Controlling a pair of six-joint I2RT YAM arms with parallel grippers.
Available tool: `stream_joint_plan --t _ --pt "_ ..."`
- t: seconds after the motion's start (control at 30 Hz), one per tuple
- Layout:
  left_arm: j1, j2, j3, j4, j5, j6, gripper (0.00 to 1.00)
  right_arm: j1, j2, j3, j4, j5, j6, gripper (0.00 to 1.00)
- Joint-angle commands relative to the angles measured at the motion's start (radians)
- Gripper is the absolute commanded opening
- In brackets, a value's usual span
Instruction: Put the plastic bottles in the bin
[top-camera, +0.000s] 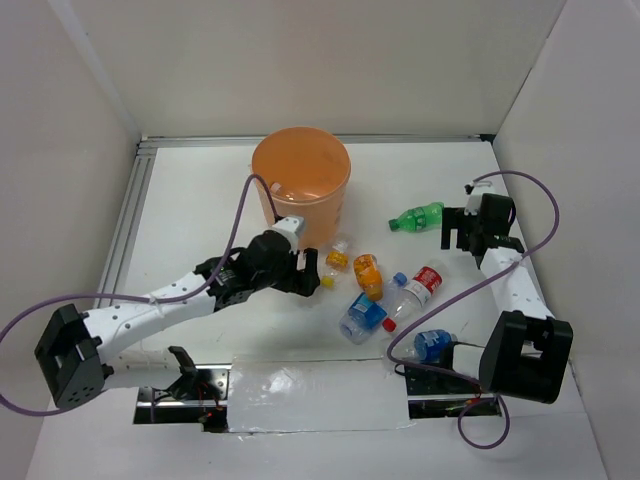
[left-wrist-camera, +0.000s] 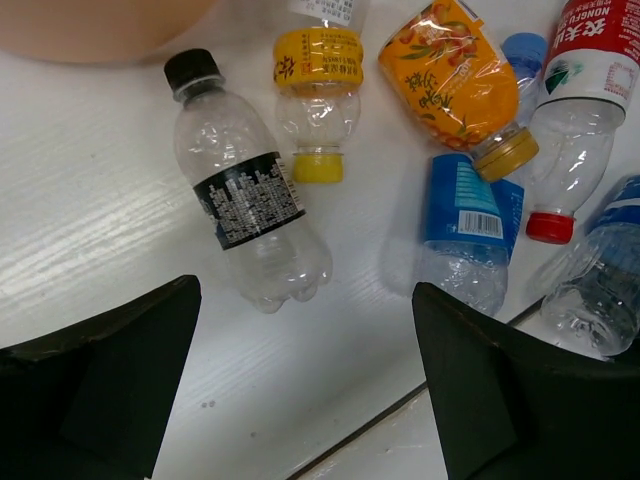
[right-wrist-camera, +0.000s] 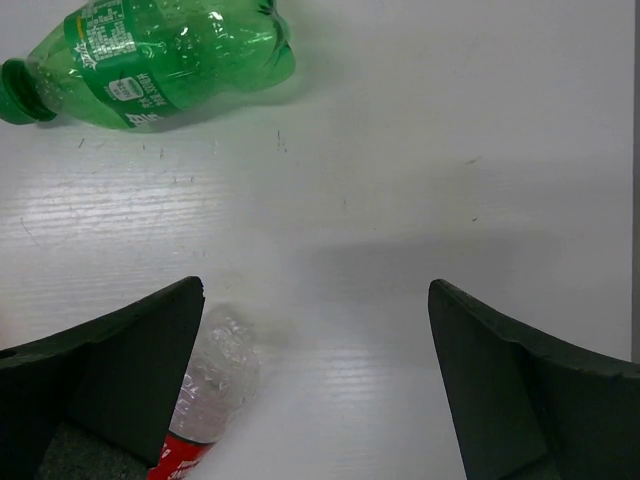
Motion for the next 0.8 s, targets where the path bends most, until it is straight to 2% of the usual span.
stream_joint_plan --t 0.0,0.13,0.17,0.2,0.23,0.27,0.3,0.33,0.37,0.4,0.43,0.5,0.6,0.7,0.77 --pt "-0.035 0.024 0.057 0.033 -0.099 -0.094 1.0 -0.017 -0.015 0.025 -0.038 -0.009 -0.038 1.0" --pt "-0.058 0.057 0.075 -0.019 -0.183 -0.244 0.97 -0.037 -0.026 0.025 -0.063 -0.101 -0.092 1.0" --pt "-0.058 0.057 0.075 -0.037 -0.2 -0.272 0.96 -0.037 -0.026 0.025 -0.063 -0.157 -0.092 0.94" --pt "-0.058 0.057 0.086 -0.06 -0.211 -0.29 0.9 -0.037 -0.026 0.025 -0.063 -0.179 -0.092 0.72" --pt "-0.058 0.066 0.098 -0.073 -0.231 -0.31 0.86 -0.037 -0.015 0.025 -0.063 -0.195 -0.083 0.42" --pt "-0.058 0.066 0.098 -0.086 -0.231 -0.364 0.84 -0.037 -0.005 0.039 -0.063 -0.205 -0.083 0.18" --pt "-0.058 0.086 0.11 -0.1 -0.241 -0.384 0.82 -0.037 0.018 0.054 -0.072 -0.234 -0.083 0.2" --pt "-0.058 0.095 0.119 -0.129 -0.241 -0.407 0.79 -0.037 0.031 0.055 -0.083 -0.244 -0.083 0.29" --pt "-0.058 0.106 0.119 -0.129 -0.241 -0.45 0.79 -0.037 0.04 0.067 -0.083 -0.255 -0.083 0.45" --pt "-0.058 0.116 0.119 -0.142 -0.251 -0.468 0.81 -0.028 0.049 0.076 -0.094 -0.273 -0.083 0.77" --pt "-0.058 0.148 0.119 -0.151 -0.251 -0.488 0.84 -0.028 0.06 0.076 -0.094 -0.282 -0.083 0.84" --pt "-0.058 0.187 0.129 -0.16 -0.251 -0.511 0.93 -0.016 0.06 0.076 -0.094 -0.294 -0.083 0.88" --pt "-0.079 0.282 0.138 -0.126 -0.277 -0.459 0.96 0.012 0.06 0.076 -0.094 -0.295 -0.083 0.89" --pt "-0.088 0.391 0.159 -0.103 -0.3 -0.426 0.94 0.036 0.06 0.087 -0.094 -0.318 -0.092 0.92" --pt "-0.088 0.437 0.188 -0.093 -0.31 -0.412 0.85 0.048 0.06 0.097 -0.104 -0.348 -0.101 0.92"
